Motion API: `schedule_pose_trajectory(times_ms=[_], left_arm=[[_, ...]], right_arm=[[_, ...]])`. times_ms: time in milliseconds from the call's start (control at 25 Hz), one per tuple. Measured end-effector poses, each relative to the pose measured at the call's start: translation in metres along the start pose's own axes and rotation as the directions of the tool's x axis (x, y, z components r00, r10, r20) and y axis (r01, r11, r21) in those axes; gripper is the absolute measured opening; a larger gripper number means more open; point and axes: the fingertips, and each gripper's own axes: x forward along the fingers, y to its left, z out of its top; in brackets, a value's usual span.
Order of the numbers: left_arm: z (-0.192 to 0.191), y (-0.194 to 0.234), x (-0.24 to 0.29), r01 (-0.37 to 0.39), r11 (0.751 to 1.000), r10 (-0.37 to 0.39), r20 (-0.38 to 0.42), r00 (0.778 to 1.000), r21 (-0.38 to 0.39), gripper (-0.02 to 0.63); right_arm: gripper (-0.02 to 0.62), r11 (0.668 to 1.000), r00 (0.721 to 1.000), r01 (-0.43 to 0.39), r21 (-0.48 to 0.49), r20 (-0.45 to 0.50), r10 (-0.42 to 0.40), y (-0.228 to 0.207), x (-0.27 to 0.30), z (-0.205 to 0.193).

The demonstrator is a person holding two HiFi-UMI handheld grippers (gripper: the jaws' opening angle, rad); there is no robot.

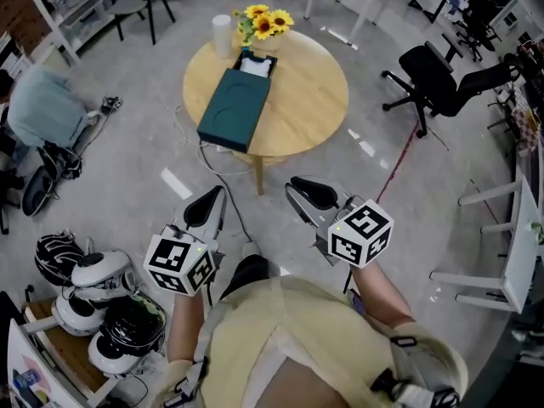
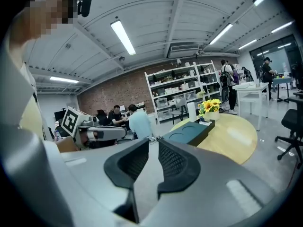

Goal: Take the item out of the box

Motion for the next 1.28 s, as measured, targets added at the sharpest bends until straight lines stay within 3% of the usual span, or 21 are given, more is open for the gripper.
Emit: schedule_pose_trajectory(times_ms=[360, 680, 1280], left_arm=[[0.009, 0.028, 0.017, 0.014, 0.999, -0.013, -0.028, 1.000, 0.038, 0.005], [0.025, 0.048, 0.032, -0.028, 0.999, 0.029, -0.024, 0.999, 0.039, 0.005], [0.058, 0.103, 0.149, -0.120, 0.993, 0.120, -0.050, 0.992, 0.006, 0.031]], right_arm=[[0.095, 1.000, 1.000, -0.011, -0.022, -0.001, 0.011, -0.015, 0.043, 0.021], [0.103, 0.999, 0.999, -0.030, -0.043, 0.012, 0.031, -0.053, 0.085, 0.047], [0.106, 0.991, 0.991, -0.119, -0.063, -0.074, 0.114, -0.172, 0.160, 0.081]])
